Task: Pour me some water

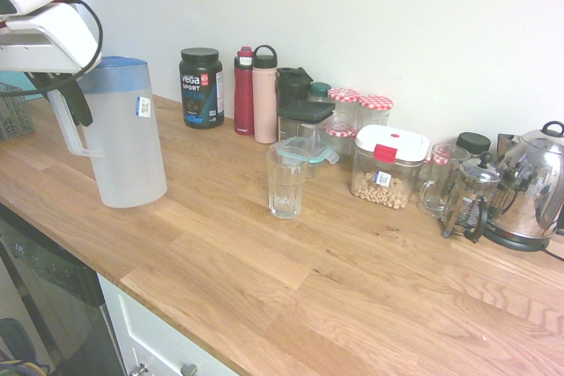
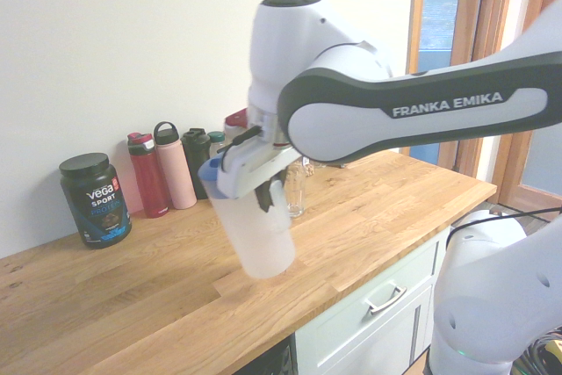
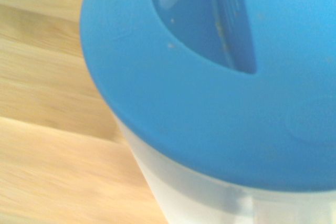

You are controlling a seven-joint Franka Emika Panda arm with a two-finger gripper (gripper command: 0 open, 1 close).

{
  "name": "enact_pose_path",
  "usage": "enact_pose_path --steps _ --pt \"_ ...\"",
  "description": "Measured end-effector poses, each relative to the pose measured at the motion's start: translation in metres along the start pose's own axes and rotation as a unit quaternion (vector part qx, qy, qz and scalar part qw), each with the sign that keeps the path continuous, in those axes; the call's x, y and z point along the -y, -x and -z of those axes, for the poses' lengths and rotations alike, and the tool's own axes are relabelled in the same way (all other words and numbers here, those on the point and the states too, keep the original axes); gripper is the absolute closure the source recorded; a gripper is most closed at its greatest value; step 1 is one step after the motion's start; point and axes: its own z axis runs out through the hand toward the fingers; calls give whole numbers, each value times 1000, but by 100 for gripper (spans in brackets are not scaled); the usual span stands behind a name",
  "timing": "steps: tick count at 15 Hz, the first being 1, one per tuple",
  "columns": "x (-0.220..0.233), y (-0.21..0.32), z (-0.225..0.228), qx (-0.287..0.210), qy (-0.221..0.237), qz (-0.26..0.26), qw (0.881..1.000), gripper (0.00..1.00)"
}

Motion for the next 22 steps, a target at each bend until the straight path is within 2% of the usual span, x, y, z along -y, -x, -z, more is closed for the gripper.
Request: enact_pose_path --steps 7,10,13,17,22 --pt "-151 -75 18 7 -9 -50 999 100" --pt "-218 -102 5 16 -30 -46 998 100" --pt "-262 -129 -17 10 -42 -45 998 100" --pt "-275 -179 -39 -1 -35 -6 999 100" --pt "-237 -256 -53 32 -41 88 995 100"
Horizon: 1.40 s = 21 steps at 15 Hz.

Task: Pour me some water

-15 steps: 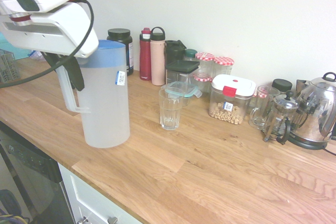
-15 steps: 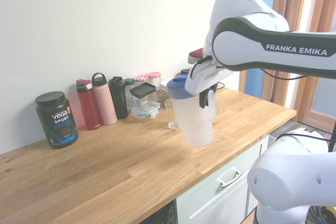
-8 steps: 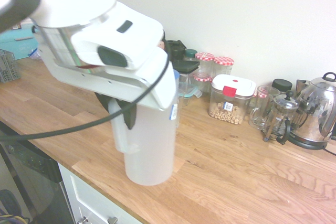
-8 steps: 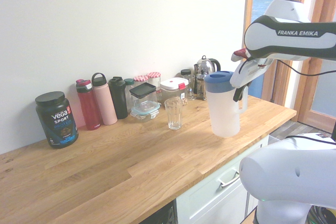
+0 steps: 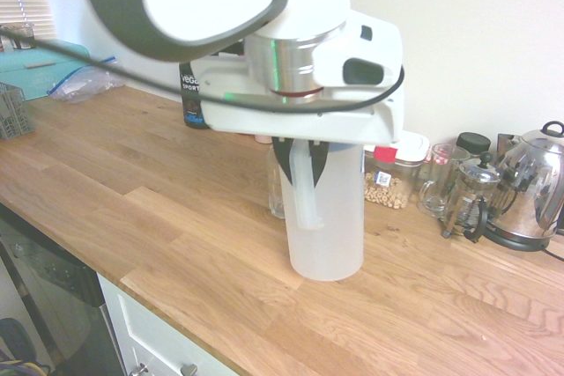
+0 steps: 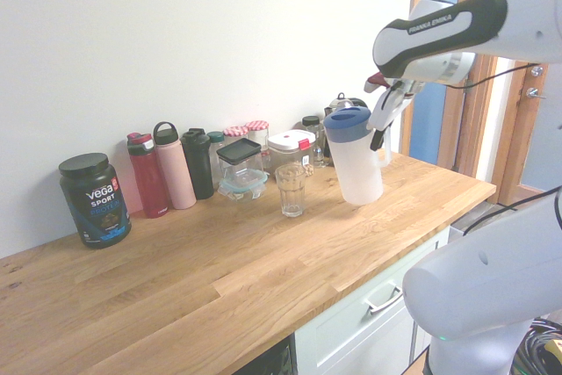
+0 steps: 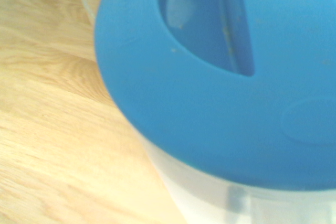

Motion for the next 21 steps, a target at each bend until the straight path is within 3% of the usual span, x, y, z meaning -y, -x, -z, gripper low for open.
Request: enact_pose_path --steps 3,8,13,21 --pt "15 -29 -3 41 10 73 996 100" --pt "47 -51 -5 87 39 175 980 100" --pt "59 -57 4 102 81 218 967 100" --pt "91 -69 -43 144 176 264 937 100"
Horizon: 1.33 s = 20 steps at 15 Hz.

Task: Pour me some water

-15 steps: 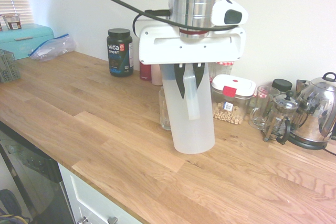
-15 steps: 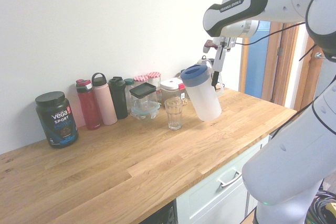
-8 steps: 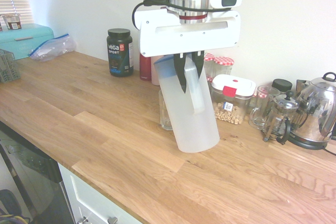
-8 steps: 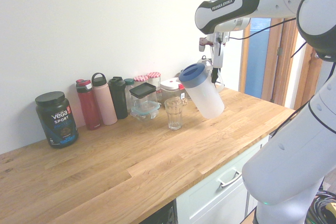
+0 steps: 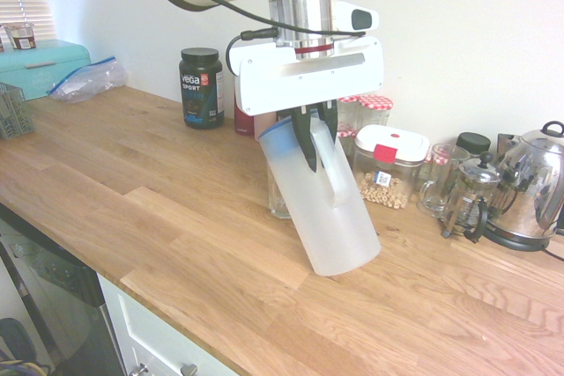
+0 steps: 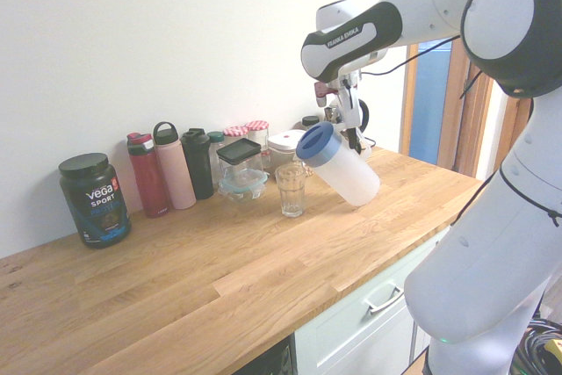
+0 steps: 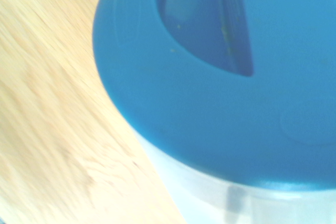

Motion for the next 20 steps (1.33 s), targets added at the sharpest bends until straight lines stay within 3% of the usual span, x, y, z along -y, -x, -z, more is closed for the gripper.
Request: enact_pose_path --steps 9,20 --pt "37 -32 12 38 112 36 992 100" --pt "43 -41 31 65 164 51 983 100"
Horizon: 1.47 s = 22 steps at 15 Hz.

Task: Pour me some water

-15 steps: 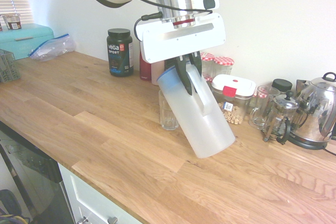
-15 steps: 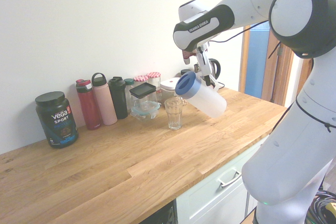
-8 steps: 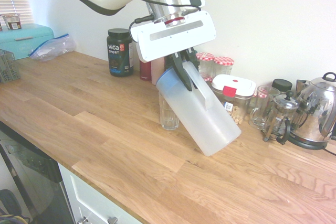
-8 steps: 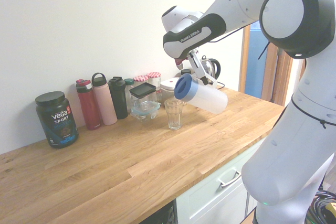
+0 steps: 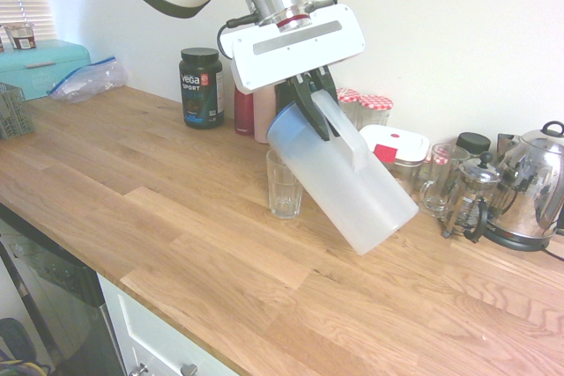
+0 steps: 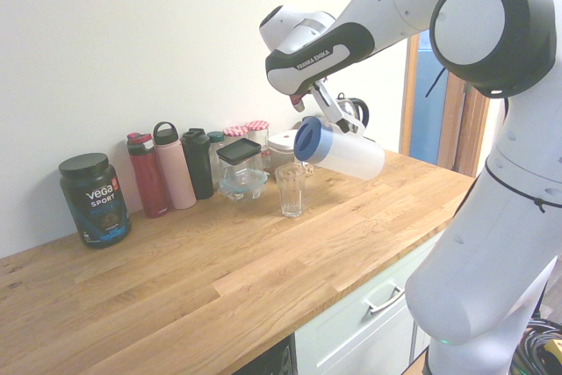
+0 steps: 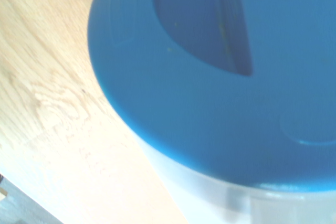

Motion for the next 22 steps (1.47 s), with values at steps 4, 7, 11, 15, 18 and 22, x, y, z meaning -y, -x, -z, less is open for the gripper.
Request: enact_pose_path --steps 4,7,11,15,18,22 --pt "2 -4 2 -14 -5 -16 1000 100" --pt "-17 -1 0 -54 -60 -66 995 100" --pt "-48 23 -4 -91 -145 -140 975 100" --pt "-57 54 -7 -113 -210 -223 945 100" --pt "-37 69 -17 -119 -245 -293 917 100" --pt "-16 91 -29 -130 -281 -381 871 100"
